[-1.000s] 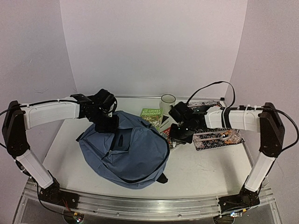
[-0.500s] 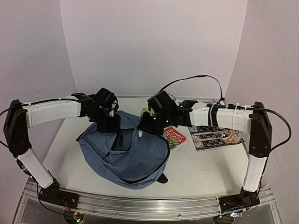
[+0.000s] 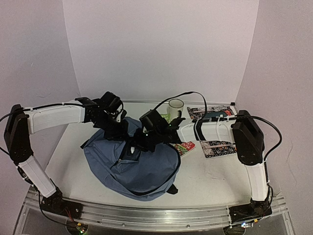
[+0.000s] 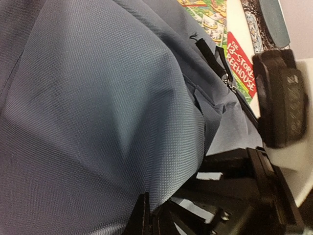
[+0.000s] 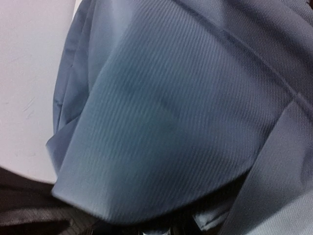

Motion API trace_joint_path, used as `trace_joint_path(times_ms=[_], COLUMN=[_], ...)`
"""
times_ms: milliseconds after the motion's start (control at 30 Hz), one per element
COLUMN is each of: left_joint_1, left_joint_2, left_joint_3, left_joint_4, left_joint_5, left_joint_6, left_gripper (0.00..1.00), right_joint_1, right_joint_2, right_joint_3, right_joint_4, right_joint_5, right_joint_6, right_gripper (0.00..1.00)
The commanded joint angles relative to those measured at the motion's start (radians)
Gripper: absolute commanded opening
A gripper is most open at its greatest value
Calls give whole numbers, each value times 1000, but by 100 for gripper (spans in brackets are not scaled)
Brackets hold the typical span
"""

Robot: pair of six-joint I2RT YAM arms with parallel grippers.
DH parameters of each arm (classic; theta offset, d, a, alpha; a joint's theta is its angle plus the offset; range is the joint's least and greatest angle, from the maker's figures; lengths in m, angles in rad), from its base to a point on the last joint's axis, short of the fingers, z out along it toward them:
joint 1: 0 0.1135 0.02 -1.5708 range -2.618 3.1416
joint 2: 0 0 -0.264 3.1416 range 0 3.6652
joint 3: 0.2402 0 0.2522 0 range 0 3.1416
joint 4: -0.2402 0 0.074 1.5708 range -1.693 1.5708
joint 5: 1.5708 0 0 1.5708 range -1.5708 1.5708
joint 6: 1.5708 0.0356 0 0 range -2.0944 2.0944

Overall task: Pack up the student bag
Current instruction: Place the seal in the lower front pocket of the bag.

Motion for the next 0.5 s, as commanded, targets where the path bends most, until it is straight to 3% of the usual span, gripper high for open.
trace_joint_path(times_ms=[0,233,467], left_joint_1=[-3,-3,-3], left_joint_2=[-11,-6,-19], left_joint_3=[38,29,12], left_joint_4=[80,104,103], left_joint_5=[108,114,25], left_joint_6=[-39,-48,-25], left_gripper=[0,0,2], right_joint_1=[-4,-4,-4], right_joint_2=[12,17,-57], right_joint_3=[47,65,6], right_joint_4=[31,34,32], right_joint_5=[75,112,131], right_joint_6=[37,3,-102], right_gripper=[13,31,45])
